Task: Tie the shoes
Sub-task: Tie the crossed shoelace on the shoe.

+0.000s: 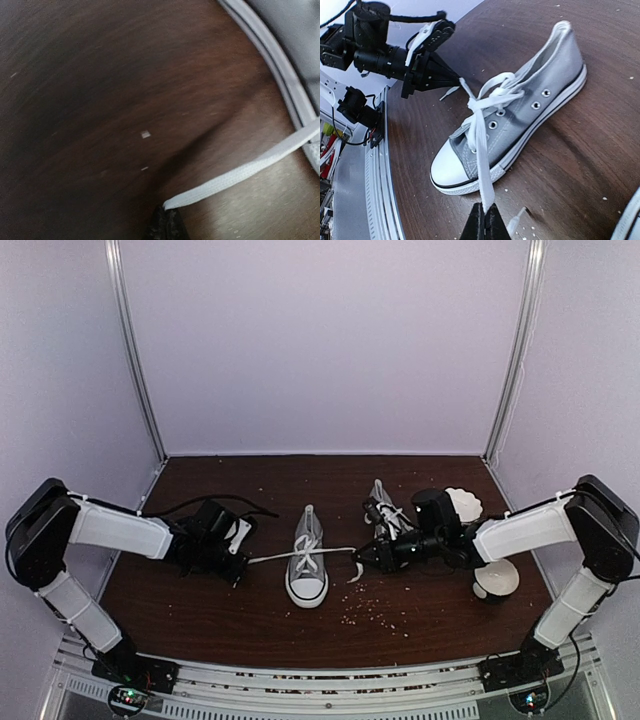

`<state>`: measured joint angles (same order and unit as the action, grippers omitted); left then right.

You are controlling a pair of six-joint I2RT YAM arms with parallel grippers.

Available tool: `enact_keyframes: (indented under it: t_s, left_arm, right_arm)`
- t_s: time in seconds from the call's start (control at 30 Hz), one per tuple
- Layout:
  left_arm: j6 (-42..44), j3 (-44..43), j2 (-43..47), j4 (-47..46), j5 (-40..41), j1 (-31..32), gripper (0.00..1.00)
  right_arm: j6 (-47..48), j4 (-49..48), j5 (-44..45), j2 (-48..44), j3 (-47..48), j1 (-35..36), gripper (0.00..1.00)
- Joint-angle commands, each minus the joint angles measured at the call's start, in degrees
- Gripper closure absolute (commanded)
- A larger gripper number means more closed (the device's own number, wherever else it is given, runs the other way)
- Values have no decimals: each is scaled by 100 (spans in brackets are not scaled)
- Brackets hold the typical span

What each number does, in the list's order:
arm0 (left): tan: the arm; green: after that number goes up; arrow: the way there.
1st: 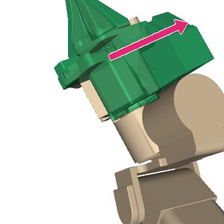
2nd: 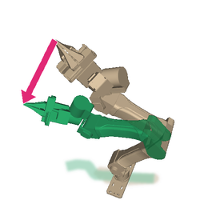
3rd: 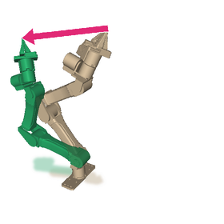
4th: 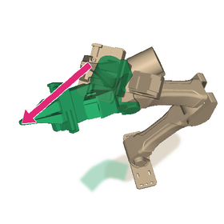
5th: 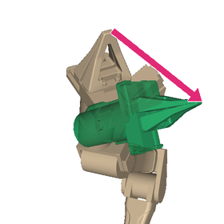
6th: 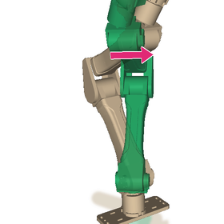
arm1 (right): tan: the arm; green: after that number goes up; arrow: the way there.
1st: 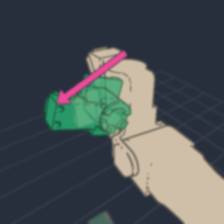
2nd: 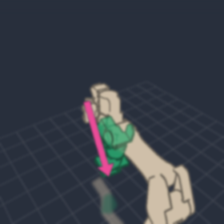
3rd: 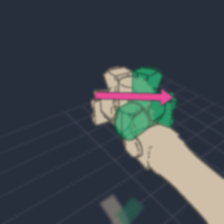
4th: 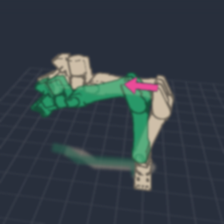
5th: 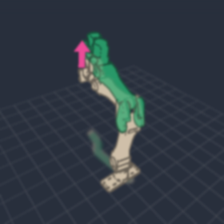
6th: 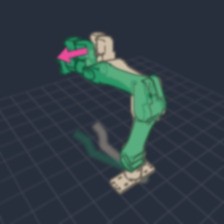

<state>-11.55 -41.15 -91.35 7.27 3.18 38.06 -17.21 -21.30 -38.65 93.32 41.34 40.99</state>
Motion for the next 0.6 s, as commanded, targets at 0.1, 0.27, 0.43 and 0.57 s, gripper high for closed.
enact_keyframes:
  t_s: [0.1,0.27,0.43,0.57]
  left_arm:
    - [-1095,692,1004,-235,1593,-578,100]
    - [-1097,902,1378,-279,1819,-963,100]
    - [-999,941,1471,-306,1653,-1213,100]
    - [-1005,890,1346,-268,1586,-1221,100]
  right_arm:
    - [-312,404,526,-663,-578,-443,100]
    - [-1064,-326,643,-828,-1278,-958,100]
    - [-1371,-625,538,-768,-1501,-1326,100]
    - [-1701,-1024,441,-716,-1709,-1602,100]
